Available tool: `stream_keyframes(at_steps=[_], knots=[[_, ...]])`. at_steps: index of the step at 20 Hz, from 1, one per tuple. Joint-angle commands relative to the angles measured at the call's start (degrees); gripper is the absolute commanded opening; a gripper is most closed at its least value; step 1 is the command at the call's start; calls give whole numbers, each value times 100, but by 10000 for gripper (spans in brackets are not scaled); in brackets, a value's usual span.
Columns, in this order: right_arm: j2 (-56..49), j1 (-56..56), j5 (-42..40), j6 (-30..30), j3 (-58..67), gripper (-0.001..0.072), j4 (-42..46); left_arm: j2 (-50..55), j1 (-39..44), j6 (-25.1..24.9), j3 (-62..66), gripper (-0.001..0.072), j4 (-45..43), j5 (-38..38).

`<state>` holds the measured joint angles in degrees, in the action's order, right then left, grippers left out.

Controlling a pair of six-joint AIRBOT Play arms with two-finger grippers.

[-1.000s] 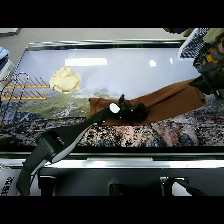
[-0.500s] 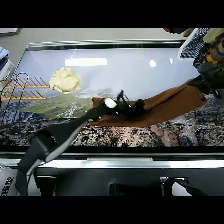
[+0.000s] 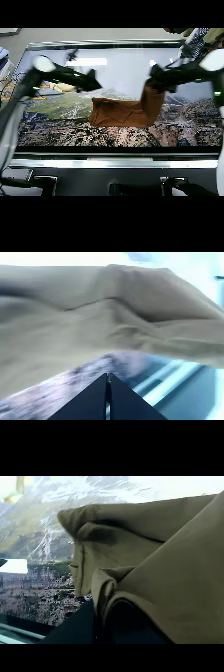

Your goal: Fold the clothes and pants, and hang the long-sleeved shirts on hangers.

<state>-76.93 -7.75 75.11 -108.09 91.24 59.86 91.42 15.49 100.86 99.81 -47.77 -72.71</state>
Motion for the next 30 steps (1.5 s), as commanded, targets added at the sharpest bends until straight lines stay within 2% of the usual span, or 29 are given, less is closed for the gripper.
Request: stream_keyframes(at_steps=[1, 5, 9, 16, 17, 21, 23, 26, 27, 30], knots=[[-474, -1088, -734, -588, -2, 31, 240, -960, -765, -20, 2, 18, -1180, -1021], [-1034, -1694, -1552, -1064, -2, 31, 232, -1539, -1217, -59, 2, 18, -1576, -1198], [-1499, -2002, -2297, -1379, -2, 31, 214, -1617, -1298, -184, 2, 19, -1593, -1193], [-2074, -2245, -2457, -1425, -2, 34, 107, -1615, -1290, -210, 0, 19, -1596, -1185], [-2140, -2264, -2472, -1425, -2, 62, 85, -1615, -1290, -210, 0, 19, -1596, -1185], [-2238, -2293, -2573, -1344, 0, 432, -175, -1615, -1290, -210, 0, 19, -1593, -1182], [-2188, -2291, -2546, -999, 11, 613, -483, -1615, -1290, -208, 0, 18, -1596, -1178], [-1950, -2199, -2461, -815, 11, 643, -579, -1615, -1290, -205, 0, 19, -1593, -1172], [-1821, -2059, -2404, -800, 11, 673, -560, -1615, -1290, -205, 0, 19, -1593, -1172], [-1349, -1169, -1781, -518, 11, 681, -557, -1615, -1290, -208, 0, 19, -1593, -1178]])
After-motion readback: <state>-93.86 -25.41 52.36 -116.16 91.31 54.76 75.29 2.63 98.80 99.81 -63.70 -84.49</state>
